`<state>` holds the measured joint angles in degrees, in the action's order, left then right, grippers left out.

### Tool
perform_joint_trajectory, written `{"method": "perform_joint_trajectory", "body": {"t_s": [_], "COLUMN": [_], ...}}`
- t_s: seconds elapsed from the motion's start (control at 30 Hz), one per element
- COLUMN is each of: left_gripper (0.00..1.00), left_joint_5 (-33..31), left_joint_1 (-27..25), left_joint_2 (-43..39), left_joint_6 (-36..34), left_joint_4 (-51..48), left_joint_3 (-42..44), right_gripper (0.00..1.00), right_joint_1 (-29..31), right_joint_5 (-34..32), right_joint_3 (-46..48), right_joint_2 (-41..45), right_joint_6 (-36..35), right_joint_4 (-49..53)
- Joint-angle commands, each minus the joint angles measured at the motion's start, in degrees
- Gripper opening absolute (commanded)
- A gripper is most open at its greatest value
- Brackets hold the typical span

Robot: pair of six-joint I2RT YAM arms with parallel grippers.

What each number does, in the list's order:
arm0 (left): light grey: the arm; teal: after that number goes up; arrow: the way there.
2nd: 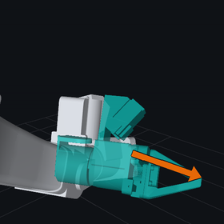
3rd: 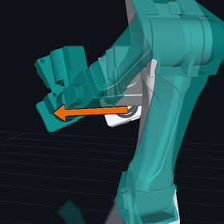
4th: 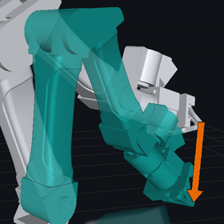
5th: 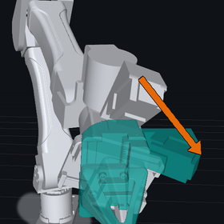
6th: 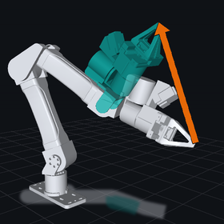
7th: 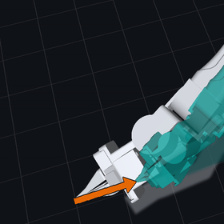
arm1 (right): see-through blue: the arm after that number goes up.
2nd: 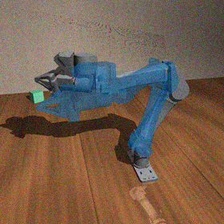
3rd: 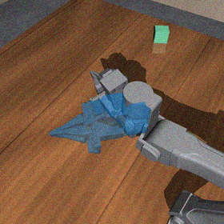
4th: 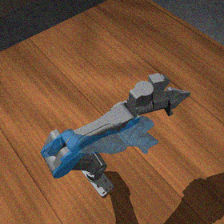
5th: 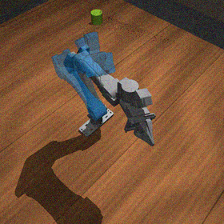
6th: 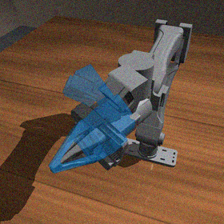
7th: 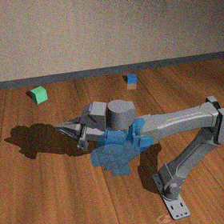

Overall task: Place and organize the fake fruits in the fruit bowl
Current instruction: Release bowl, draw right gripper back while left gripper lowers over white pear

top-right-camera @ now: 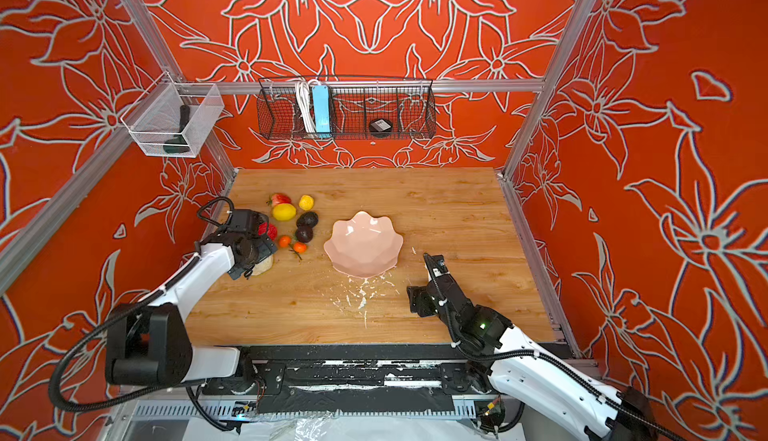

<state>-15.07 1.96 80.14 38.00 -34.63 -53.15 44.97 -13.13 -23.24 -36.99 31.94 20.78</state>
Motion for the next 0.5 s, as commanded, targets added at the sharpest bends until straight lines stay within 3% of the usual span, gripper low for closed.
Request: {"method": "perform_joint_trajectory", "body": {"t_s": [0.0,0.47], "left_gripper": [0.98,0.98], "left_joint_5": [2.4,12.4], "left_joint_1": [0.4,-1.6], "left_joint_2": [2.6,10.4], "left_joint_6": [-0.5,-5.1], "left_joint_4": [0.6,2.4], "left_joint_3": [-2.2,-6.1], "right_gripper": [0.81,0.81], "right_joint_1": [-0.2,-0.2], "right_joint_5": [0.5,0.7], "right_joint_3": [0.8,2.0], "right_joint_2": [1.2,-0.3], "right_joint_6": [0.5,-0.2], "right_joint_4": [1.4,0.3]}}
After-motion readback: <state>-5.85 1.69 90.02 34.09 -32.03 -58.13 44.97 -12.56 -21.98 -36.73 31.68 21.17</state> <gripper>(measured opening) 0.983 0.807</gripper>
